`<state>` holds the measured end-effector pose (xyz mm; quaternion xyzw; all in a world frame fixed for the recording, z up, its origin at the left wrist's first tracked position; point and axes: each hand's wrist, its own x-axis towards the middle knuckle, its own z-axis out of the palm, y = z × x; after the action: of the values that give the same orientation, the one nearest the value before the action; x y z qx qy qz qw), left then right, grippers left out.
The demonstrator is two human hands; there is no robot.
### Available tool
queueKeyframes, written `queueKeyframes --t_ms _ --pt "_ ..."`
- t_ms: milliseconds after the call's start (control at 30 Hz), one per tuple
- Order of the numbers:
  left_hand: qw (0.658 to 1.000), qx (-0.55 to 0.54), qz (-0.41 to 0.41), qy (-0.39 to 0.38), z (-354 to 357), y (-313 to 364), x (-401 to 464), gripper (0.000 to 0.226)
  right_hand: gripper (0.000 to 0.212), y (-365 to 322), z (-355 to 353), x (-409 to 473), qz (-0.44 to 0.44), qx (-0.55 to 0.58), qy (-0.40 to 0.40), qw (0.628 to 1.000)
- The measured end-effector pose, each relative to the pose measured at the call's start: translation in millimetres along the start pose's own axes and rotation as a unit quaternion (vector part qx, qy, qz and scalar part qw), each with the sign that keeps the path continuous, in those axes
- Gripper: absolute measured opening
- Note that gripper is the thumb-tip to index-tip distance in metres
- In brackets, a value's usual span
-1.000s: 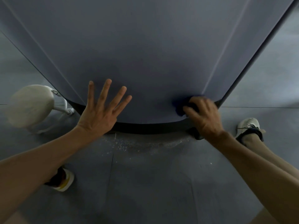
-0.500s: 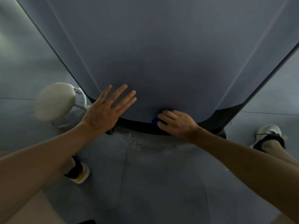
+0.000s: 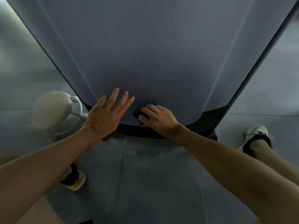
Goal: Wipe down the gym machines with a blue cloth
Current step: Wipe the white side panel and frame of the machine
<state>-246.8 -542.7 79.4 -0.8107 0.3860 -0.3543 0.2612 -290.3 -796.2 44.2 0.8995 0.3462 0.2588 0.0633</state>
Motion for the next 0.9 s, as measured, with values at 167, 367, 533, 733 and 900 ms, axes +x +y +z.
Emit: queueKeyframes --t_ms 167,367,533,733,900 --pt "1.000 0.007 -0.004 0.029 -10 -15 13 0.072 0.054 31 -23 -43 -0.011 -0.028 0.008 1.000" --pt "0.999 0.027 0.010 0.041 -17 -18 21 0.073 0.056 76 -51 -127 0.155 -0.036 -0.041 0.986" --pt "0.999 0.034 0.015 0.027 -20 -20 22 0.077 0.030 11 -19 -9 0.053 0.004 0.053 0.997" --pt "0.998 0.041 0.032 0.026 -20 -27 21 0.077 0.032 42 -37 -49 0.053 -0.026 0.064 0.996" --pt "0.999 0.029 0.025 0.016 -20 -25 21 0.076 0.069 56 -41 -112 0.213 -0.049 -0.007 0.976"
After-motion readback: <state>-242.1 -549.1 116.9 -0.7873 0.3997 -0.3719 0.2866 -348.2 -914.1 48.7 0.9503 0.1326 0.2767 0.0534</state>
